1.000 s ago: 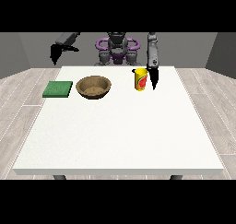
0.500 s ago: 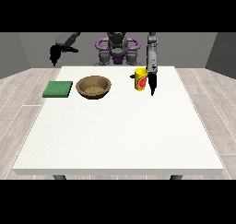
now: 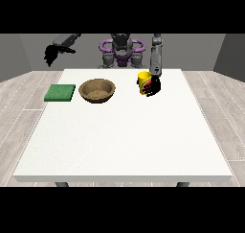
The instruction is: Pick the cup and pour the ball into the bowl, then pick the bowl and place it on the pad
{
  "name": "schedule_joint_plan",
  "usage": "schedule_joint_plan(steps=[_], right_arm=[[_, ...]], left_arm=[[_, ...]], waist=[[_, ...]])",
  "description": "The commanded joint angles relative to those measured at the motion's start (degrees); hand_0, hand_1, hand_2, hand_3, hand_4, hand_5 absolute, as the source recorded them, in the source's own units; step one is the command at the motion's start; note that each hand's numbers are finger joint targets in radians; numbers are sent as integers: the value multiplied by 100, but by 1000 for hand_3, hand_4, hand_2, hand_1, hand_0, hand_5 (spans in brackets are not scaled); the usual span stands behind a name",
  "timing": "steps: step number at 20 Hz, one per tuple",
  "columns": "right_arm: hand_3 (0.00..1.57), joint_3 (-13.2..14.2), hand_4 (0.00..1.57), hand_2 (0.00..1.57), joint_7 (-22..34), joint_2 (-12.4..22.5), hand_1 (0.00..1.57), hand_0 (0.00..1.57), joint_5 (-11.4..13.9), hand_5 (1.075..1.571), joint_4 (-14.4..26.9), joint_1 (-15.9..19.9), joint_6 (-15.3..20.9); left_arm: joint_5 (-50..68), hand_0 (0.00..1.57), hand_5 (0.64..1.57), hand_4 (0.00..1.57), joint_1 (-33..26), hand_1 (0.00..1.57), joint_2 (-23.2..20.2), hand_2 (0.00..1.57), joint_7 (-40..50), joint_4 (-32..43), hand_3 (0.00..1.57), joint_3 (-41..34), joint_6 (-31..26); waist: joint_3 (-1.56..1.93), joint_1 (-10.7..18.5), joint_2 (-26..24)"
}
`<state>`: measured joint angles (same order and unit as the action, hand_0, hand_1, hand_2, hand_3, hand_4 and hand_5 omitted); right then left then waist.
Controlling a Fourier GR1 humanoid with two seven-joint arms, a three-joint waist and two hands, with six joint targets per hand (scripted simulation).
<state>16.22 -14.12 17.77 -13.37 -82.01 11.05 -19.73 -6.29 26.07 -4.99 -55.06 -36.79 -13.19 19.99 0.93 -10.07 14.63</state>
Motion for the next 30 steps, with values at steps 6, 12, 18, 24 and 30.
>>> schedule_joint_plan(steps=[6, 12, 18, 24, 30], right_arm=[[0, 87, 0, 0, 423, 76, 0, 0, 6, 1569, 747, -202, -23], [0, 183, 0, 0, 107, 65, 0, 0, -26, 1568, 1078, -143, -122], [0, 260, 0, 0, -122, 297, 0, 0, 28, 1568, 1651, -177, -447], [0, 155, 0, 0, -314, 85, 0, 0, 259, 1569, 1754, -174, -176], [0, 241, 0, 0, 5, 267, 0, 0, -15, 1570, 2009, -16, -515]], left_arm=[[-1120, 1381, 1341, 1571, 346, 1381, -695, 1571, 1769, 100, 1571, 744, 680], [-1817, 1459, 1282, 1571, 1236, 1459, -1857, 1571, 3129, 203, 1571, 1026, 332], [-2775, 1491, 1273, 1571, 1650, 1491, -1278, 1571, 4330, -47, 1571, 1756, 785], [-3648, 1490, 1267, 1512, 1936, 1490, -1003, 1571, 5408, -76, 1571, 2209, 989], [-5090, 1559, 1207, 1571, 2594, 1559, -726, 1571, 6752, 178, 1571, 3147, 863]], waist=[[-79, 340, -1288], [-84, 365, -1236], [-88, 425, -1405], [-89, 388, -1479], [-79, 187, -1898]])
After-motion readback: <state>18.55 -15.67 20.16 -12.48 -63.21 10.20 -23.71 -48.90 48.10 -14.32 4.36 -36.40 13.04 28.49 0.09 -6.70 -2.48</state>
